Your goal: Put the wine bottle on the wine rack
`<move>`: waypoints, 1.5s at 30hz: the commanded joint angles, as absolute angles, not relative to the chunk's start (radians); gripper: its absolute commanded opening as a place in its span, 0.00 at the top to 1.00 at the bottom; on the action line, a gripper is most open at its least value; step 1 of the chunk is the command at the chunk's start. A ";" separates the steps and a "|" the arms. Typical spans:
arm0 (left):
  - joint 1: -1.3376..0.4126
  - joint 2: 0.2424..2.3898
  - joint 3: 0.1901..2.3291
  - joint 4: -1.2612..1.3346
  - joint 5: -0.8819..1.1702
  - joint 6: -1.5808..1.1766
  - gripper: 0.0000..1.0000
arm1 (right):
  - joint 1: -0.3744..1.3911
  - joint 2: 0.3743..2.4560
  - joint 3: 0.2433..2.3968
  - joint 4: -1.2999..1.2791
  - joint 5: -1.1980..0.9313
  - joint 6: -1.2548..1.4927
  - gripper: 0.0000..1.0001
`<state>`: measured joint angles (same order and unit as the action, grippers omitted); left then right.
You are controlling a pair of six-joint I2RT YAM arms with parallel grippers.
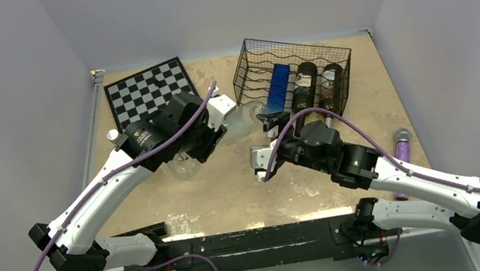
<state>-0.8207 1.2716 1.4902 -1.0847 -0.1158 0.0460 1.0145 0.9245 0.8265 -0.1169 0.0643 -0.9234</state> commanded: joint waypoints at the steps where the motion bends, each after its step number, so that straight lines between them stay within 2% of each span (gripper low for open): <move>1: -0.827 1.219 1.541 -0.859 -0.151 0.032 1.00 | 1.019 0.910 0.875 -0.057 0.132 -0.823 0.01; 8: -0.827 1.191 1.397 -0.714 -0.248 -0.089 1.00 | 1.015 0.952 1.035 -0.207 0.293 -0.406 0.05; 12: -0.827 1.152 1.275 -0.571 -0.290 -0.135 1.00 | 0.972 1.021 1.201 -0.436 0.417 -0.057 0.06; 15: -0.827 1.138 1.203 -0.469 -0.313 -0.163 1.00 | 0.868 1.065 1.320 -0.642 0.346 0.209 0.11; 19: -0.827 1.147 1.131 -0.368 -0.331 -0.186 1.00 | 0.712 1.020 1.310 -0.699 0.240 0.434 0.13; 30: -0.827 1.284 1.070 -0.152 -0.376 -0.201 1.00 | 0.650 0.882 1.255 -0.761 0.197 0.485 0.10; 45: -0.825 1.393 1.089 -0.127 -0.350 -0.230 1.00 | 0.646 0.787 1.235 -0.802 0.237 0.483 0.09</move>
